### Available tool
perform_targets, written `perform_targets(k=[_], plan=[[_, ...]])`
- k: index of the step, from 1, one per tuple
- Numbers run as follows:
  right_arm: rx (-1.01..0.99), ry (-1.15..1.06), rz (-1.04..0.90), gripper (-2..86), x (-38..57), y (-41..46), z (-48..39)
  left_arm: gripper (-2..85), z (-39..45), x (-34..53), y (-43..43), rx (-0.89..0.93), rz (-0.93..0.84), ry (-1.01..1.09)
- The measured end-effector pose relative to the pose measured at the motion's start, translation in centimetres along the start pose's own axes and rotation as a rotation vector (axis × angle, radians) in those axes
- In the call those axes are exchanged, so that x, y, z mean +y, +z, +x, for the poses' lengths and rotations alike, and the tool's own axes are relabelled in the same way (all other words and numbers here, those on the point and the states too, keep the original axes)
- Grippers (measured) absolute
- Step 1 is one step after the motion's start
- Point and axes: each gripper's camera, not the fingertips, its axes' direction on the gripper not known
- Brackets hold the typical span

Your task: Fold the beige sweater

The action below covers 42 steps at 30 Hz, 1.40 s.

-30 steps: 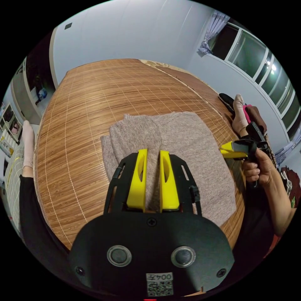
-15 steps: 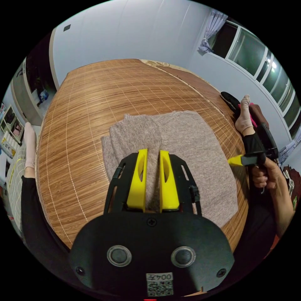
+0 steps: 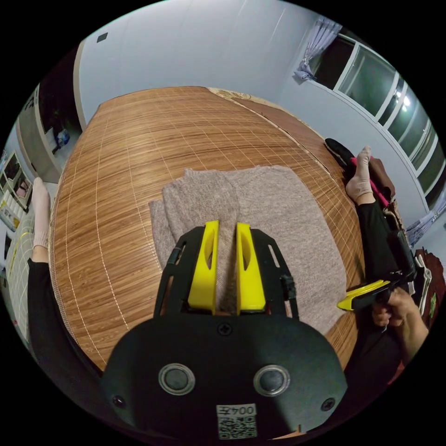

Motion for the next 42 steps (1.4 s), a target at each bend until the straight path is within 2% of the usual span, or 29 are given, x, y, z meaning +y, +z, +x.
perform_targets(k=[5,7,11,16,20,28,34,38,42], plan=[[-0.135,0.024,0.143,11.3,4.1,-0.9,1.5,4.7,-4.2,0.0,-2.3,0.165,-0.026,-0.131],[-0.173,0.046,0.188,12.3,5.5,-1.3,2.2,5.6,-5.1,1.3,-5.0,0.233,0.041,-0.160],[-0.164,0.052,0.184,9.3,7.0,-0.8,3.1,9.6,-7.8,7.9,-8.3,0.521,0.055,-0.396],[-0.161,0.045,0.128,5.6,9.2,0.5,3.3,12.1,-8.5,16.4,-6.9,0.731,-0.020,-0.661],[-0.217,0.036,0.191,4.9,13.3,-0.4,3.3,14.4,-6.3,17.0,-6.1,0.724,-0.107,-0.563],[-0.274,0.017,0.232,4.6,22.4,-1.2,2.4,16.7,-6.4,18.1,-4.7,0.838,-0.083,-0.609],[-0.267,0.002,0.254,5.3,28.7,-2.1,2.4,7.3,-5.5,18.4,-4.6,0.883,-0.154,-0.596],[-0.325,0.054,0.316,16.1,32.3,-4.0,4.1,6.3,-4.7,17.9,-6.4,0.936,-0.128,-0.600],[-0.301,0.089,0.334,20.2,34.6,-4.9,5.2,5.9,-3.3,17.3,-8.1,0.931,-0.138,-0.557]])
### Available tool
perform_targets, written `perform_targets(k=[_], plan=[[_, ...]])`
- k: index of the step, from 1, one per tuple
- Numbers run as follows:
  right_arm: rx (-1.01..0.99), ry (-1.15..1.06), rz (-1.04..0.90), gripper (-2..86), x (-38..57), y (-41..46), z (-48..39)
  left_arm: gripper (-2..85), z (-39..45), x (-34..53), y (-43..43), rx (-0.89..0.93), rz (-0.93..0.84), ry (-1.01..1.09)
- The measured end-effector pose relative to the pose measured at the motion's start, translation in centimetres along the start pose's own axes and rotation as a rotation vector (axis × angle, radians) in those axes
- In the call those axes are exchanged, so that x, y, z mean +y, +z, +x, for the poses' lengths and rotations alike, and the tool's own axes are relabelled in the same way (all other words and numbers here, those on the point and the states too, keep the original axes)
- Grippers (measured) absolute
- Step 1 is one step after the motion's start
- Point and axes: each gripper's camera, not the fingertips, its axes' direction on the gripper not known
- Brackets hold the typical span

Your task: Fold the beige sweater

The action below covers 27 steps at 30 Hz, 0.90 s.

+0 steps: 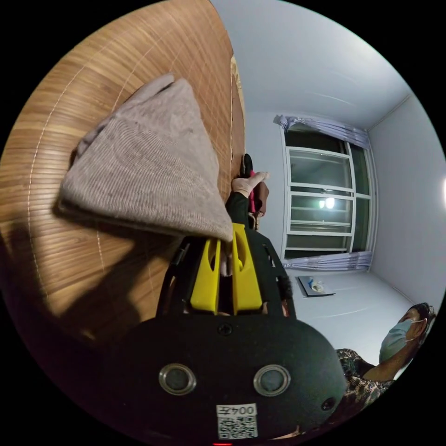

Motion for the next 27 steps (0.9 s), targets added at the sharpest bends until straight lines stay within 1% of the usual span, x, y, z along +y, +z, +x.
perform_targets(k=[3,7,12,19,21,25,27], plan=[[-0.037,0.038,-0.013,20.9,1.1,-1.4,0.9,5.7,1.6,0.9,0.4,-0.016,-0.027,0.040],[-0.122,0.119,0.015,20.6,2.7,-4.2,2.4,5.6,3.2,2.3,1.2,-0.052,-0.059,0.082],[-0.091,0.183,-0.011,18.4,4.7,-6.5,3.6,5.5,4.3,3.6,2.6,-0.055,-0.083,0.104],[-0.064,0.237,-0.006,12.1,8.2,-10.9,5.0,5.5,6.2,4.8,4.7,-0.059,-0.101,0.139],[-0.083,0.227,0.005,9.9,9.3,-12.3,5.0,5.5,6.8,5.1,5.2,-0.058,-0.102,0.152],[-0.169,0.104,0.146,8.3,12.6,-16.9,3.2,5.5,9.4,5.7,6.3,0.010,-0.108,0.195],[-0.174,0.038,0.194,8.1,14.2,-19.5,1.5,5.5,11.8,6.0,7.1,0.028,-0.133,0.247]])
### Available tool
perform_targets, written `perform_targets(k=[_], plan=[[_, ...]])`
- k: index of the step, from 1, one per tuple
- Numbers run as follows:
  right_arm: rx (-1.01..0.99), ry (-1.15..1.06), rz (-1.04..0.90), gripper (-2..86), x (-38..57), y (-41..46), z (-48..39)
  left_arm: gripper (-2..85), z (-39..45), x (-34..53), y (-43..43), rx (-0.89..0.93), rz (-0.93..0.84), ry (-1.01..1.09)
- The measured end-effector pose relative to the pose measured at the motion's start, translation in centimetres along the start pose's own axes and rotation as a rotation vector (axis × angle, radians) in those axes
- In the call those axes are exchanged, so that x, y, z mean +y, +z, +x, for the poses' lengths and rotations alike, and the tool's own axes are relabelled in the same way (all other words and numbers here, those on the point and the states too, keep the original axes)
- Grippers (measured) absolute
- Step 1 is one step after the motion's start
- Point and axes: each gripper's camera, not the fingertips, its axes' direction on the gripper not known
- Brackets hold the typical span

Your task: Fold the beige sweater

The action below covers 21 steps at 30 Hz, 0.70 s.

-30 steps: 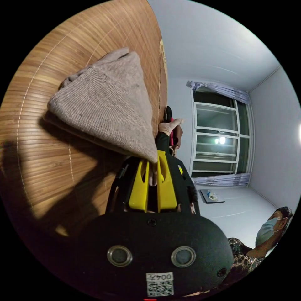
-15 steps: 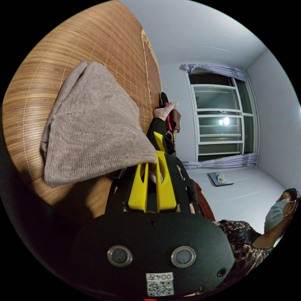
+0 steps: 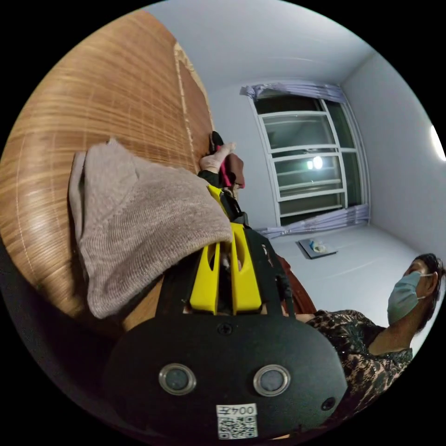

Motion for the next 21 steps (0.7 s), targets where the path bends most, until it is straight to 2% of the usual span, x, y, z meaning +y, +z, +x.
perform_targets(k=[5,11,18,21], plan=[[-0.009,-0.191,0.123,8.0,5.7,-11.9,-8.4,5.5,9.5,-1.2,5.1,0.144,-0.190,0.194],[0.112,-0.296,0.329,8.0,14.2,-28.6,-14.9,5.6,16.2,-1.2,17.4,0.346,-0.464,0.192],[0.293,-0.230,0.489,8.0,16.2,-44.8,-16.2,5.4,21.7,-2.9,34.2,0.358,-0.617,0.201],[0.358,-0.251,0.563,7.9,16.8,-52.3,-19.1,5.3,27.2,-2.9,40.7,0.371,-0.647,0.288]])
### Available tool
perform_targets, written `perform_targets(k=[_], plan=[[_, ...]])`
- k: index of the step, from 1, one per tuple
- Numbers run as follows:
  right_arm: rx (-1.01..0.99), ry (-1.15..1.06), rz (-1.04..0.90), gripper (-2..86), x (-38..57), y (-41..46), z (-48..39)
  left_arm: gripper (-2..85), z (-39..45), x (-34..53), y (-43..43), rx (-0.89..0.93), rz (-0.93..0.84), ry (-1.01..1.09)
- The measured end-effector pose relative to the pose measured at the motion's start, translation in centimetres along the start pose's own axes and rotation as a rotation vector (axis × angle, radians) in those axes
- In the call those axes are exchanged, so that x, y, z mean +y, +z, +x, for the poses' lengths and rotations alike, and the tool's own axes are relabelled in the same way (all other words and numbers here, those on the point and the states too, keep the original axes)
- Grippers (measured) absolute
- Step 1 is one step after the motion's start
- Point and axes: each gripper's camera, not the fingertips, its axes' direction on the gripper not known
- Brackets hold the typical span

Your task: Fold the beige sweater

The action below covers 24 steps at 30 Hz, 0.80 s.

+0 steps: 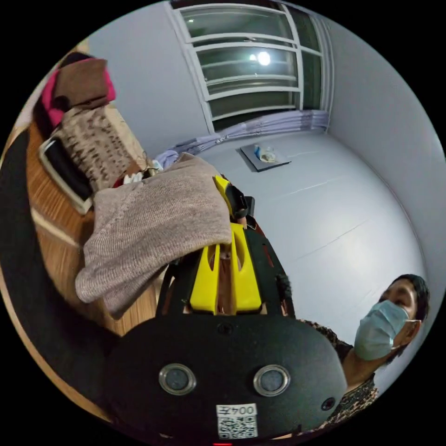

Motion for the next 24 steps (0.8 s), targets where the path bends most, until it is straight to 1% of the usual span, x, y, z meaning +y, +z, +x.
perform_targets(k=[2,3,5,7,9,10,12,14,15,16,17,19,21,23,24], plan=[[0.080,-0.085,0.078,7.9,-2.4,-6.7,-1.8,5.3,3.7,-3.6,5.4,-0.004,-0.038,0.132],[0.100,-0.109,0.098,7.9,-2.7,-8.5,-2.3,5.2,4.5,-4.2,6.7,-0.003,-0.046,0.160],[0.143,-0.140,0.165,7.9,-3.4,-15.1,-3.0,4.9,6.4,-5.5,12.3,0.014,-0.086,0.239],[0.188,-0.113,0.204,7.9,-3.1,-19.2,-2.0,4.3,5.8,-5.4,16.3,0.028,-0.149,0.254],[0.269,-0.047,0.240,8.0,-2.2,-22.4,0.7,3.5,3.4,-4.7,19.4,0.000,-0.232,0.238],[0.330,0.029,0.260,8.1,-1.4,-24.0,3.6,3.0,1.0,-3.7,20.4,-0.013,-0.273,0.191],[0.430,0.174,0.240,8.2,-0.1,-25.3,9.8,2.7,-2.8,-2.0,20.3,-0.032,-0.281,0.116],[0.521,0.425,0.117,8.4,2.0,-25.2,18.7,2.4,-6.9,0.0,18.7,-0.058,-0.285,0.040],[0.539,0.468,0.103,8.4,2.7,-25.1,20.2,2.3,-7.6,0.4,18.1,-0.071,-0.282,0.029],[0.493,0.465,0.167,8.5,3.8,-25.8,21.2,2.3,-8.8,1.1,16.7,-0.106,-0.271,0.010],[0.448,0.451,0.243,8.8,4.5,-26.7,21.1,2.3,-9.6,1.6,15.1,-0.137,-0.253,0.008],[0.467,0.437,0.248,9.5,4.4,-27.2,20.3,2.5,-10.5,2.3,12.5,-0.195,-0.225,0.011],[0.558,0.432,0.206,10.2,3.7,-27.2,18.8,2.5,-11.0,3.2,9.5,-0.258,-0.174,0.023],[0.764,0.395,0.204,10.6,2.9,-27.0,15.4,2.5,-11.3,5.1,5.4,-0.365,-0.090,0.025],[0.827,0.376,0.220,10.4,2.8,-27.0,14.2,2.5,-11.4,5.7,4.3,-0.394,-0.069,0.022]])
